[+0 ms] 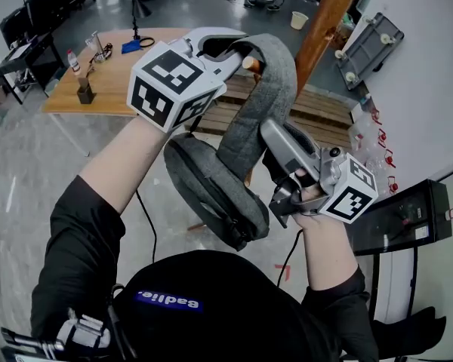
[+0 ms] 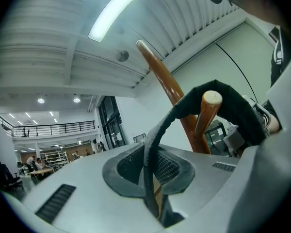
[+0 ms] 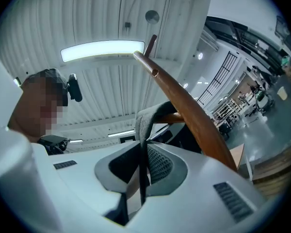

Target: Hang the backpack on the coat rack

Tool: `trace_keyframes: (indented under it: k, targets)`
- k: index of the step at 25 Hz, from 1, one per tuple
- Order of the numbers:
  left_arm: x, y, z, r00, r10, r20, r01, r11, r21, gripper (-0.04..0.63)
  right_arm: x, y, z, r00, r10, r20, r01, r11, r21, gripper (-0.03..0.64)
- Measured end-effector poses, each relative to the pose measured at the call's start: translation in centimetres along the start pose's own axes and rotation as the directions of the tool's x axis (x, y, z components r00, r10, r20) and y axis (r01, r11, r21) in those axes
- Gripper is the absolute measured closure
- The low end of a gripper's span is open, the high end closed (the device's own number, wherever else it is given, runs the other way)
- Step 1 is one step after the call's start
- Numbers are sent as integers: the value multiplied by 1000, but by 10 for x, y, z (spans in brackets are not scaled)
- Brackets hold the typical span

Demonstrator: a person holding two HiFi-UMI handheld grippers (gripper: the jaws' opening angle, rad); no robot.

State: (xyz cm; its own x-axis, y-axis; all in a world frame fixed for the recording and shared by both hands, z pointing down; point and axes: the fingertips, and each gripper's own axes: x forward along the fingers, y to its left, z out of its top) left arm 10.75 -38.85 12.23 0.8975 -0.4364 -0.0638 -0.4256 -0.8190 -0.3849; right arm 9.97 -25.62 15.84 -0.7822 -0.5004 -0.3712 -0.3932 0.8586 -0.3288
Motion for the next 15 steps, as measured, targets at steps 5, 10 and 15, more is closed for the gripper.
trace_keyframes:
  k: [5,10,15]
  targets:
    - [6,-10,-16,1000,-17,-9,16,1000,-23,558,-7,-10,-10,1000,-2,0,2,1000,29,583]
    - [2,-19,-23,1000,-20,0,20,1000,-25,558,-8,-13,-17,1000,10,3,-10,1000,17,582]
    - [-6,-31,-31,1000,-19,-14,19,1000,13,558,-7,-16,-19,1000,-17,10,17,1000,-26,581]
